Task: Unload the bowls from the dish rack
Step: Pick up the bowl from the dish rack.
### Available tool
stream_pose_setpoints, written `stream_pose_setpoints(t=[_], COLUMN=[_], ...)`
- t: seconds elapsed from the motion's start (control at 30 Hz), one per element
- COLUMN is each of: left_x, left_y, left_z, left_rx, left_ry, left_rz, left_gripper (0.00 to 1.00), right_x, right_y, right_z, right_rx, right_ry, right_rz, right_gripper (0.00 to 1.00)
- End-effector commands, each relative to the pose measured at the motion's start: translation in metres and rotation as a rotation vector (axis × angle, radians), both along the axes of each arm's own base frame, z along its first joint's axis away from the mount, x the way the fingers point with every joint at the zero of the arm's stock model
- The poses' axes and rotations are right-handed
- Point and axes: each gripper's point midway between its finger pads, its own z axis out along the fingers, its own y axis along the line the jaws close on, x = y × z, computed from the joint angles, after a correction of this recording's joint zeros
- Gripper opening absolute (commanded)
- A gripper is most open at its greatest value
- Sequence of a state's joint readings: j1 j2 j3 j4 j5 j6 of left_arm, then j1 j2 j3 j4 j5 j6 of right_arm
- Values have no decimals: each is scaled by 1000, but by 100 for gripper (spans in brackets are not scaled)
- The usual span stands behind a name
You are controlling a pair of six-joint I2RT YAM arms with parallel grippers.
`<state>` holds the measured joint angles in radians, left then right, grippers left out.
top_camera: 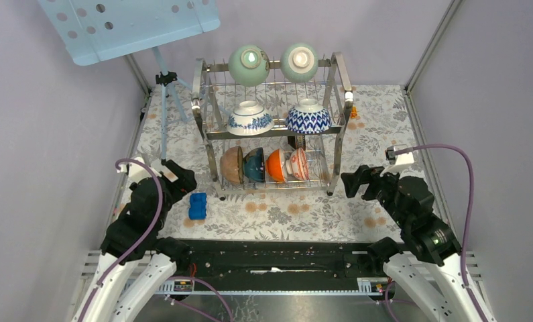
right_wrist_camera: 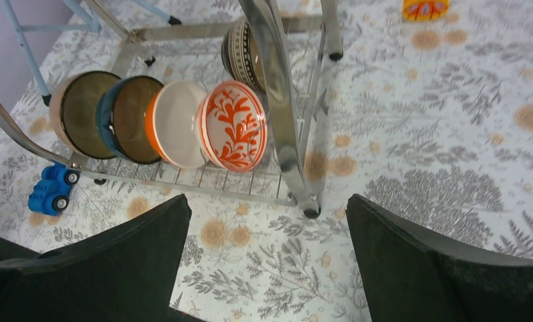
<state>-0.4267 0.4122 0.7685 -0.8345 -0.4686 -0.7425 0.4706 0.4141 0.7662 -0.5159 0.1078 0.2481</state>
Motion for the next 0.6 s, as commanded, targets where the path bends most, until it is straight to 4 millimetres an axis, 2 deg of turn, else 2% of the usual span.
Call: stream_pose_setpoints(t=[0.0, 0.23, 0.47, 0.57], left_x=[10, 12, 14, 13], left_y=[-7, -9, -11, -10], left_z=[7, 2, 1, 2], left_rx=[-36, -31, -25, -27], left_ry=[-38, -18, -12, -19], left_rz=[-7, -8, -17, -18], left_gripper=[99, 99, 99, 99], right_x=[3, 3, 6, 3], right_y=[9, 24, 39, 55], right_z=[-16, -42, -37, -35], right_rx=[56, 102, 37, -17], right_ry=[88, 173, 161, 144], right_rz=[-9, 14, 51, 86], right_gripper=[93, 92, 92, 94])
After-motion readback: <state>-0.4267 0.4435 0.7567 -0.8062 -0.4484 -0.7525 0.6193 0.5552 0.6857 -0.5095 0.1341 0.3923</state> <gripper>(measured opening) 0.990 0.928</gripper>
